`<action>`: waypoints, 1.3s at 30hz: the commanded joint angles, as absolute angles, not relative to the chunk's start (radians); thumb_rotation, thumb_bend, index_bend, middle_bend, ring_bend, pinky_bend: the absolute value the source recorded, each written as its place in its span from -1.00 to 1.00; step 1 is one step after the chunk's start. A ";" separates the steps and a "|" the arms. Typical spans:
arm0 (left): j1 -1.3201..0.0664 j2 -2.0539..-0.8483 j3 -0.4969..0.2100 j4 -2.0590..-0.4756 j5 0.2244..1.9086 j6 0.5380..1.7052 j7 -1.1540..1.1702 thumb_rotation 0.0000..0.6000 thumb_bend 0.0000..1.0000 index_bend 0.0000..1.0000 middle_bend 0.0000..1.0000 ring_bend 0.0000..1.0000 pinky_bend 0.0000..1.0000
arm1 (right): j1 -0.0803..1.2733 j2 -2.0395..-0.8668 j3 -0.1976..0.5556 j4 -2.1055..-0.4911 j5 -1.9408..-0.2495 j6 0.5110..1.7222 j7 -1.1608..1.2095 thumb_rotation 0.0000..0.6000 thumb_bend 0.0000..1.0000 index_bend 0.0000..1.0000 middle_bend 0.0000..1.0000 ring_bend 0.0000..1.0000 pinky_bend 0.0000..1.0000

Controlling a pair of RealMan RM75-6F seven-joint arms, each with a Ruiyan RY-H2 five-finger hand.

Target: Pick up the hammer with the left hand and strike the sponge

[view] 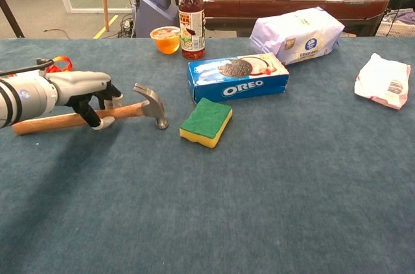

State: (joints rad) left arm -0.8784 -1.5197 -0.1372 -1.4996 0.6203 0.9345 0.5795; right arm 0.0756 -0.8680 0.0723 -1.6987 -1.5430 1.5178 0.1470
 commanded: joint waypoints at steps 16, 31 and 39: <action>-0.877 -1.522 -0.138 -1.458 0.663 0.915 0.536 1.00 0.00 0.08 0.04 -0.30 -0.75 | 0.069 -0.857 0.073 -1.721 -1.541 1.522 0.130 1.00 -0.79 -0.68 -0.33 -0.64 -0.61; -0.833 -1.496 -0.149 -1.429 0.823 0.896 0.377 1.00 0.03 0.22 0.21 -0.12 -0.75 | 0.068 -0.854 0.076 -1.732 -1.540 1.523 0.124 1.00 -0.79 -0.68 -0.33 -0.64 -0.61; -0.795 -1.482 -0.151 -1.397 1.012 0.895 0.201 1.00 0.04 0.36 0.39 0.06 -0.68 | 0.066 -0.851 0.077 -1.736 -1.538 1.524 0.121 1.00 -0.80 -0.68 -0.33 -0.64 -0.61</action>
